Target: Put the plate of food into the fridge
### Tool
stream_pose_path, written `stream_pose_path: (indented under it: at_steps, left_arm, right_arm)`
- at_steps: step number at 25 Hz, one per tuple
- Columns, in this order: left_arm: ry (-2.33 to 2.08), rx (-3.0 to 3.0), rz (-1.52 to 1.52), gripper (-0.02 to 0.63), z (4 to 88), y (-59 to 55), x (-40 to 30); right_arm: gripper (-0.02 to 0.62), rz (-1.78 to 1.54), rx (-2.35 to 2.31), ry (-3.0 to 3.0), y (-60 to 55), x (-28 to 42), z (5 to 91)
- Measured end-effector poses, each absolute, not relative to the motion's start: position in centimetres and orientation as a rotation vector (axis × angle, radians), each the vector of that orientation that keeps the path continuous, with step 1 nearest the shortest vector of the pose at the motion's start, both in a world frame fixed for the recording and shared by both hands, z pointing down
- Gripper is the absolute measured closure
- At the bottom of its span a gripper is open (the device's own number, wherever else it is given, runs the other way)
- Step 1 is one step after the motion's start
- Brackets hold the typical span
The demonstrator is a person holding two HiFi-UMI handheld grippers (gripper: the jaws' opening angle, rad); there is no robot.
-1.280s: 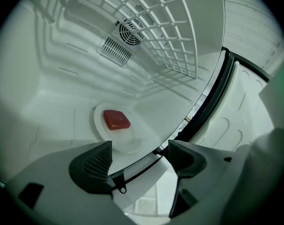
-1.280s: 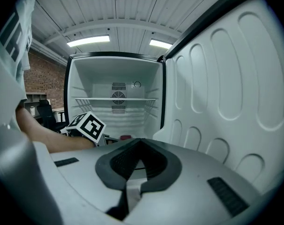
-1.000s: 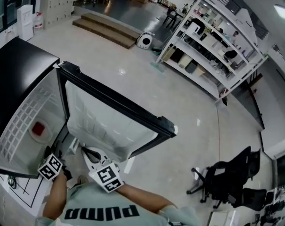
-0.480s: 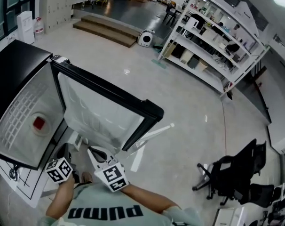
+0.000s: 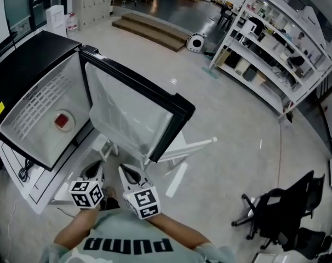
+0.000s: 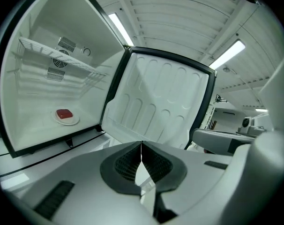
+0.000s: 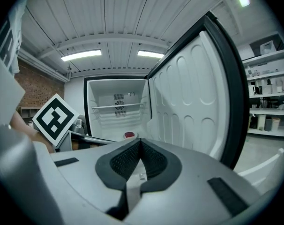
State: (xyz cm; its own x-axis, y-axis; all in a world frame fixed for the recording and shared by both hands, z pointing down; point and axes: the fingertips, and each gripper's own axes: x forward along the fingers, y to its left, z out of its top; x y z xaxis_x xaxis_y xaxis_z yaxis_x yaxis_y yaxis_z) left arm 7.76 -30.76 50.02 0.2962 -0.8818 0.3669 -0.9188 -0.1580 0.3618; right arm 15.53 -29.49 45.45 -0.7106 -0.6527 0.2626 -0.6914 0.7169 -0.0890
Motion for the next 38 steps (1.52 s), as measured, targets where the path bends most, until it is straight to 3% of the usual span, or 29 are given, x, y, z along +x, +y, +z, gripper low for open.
stream_pose_path:
  at_steps: [21,38]
  left_arm:
    - [-1.478,2.309,0.239,0.601,45.9,-21.4,14.9]
    - [-1.361,2.399,0.230,0.601,46.0,-5.7,8.2]
  right_arm:
    - [0.591,0.255,1.310,-2.681,-23.5,21.2,43.5]
    - [0.591,0.248,1.467,-2.611,-8.1,15.3,43.4]
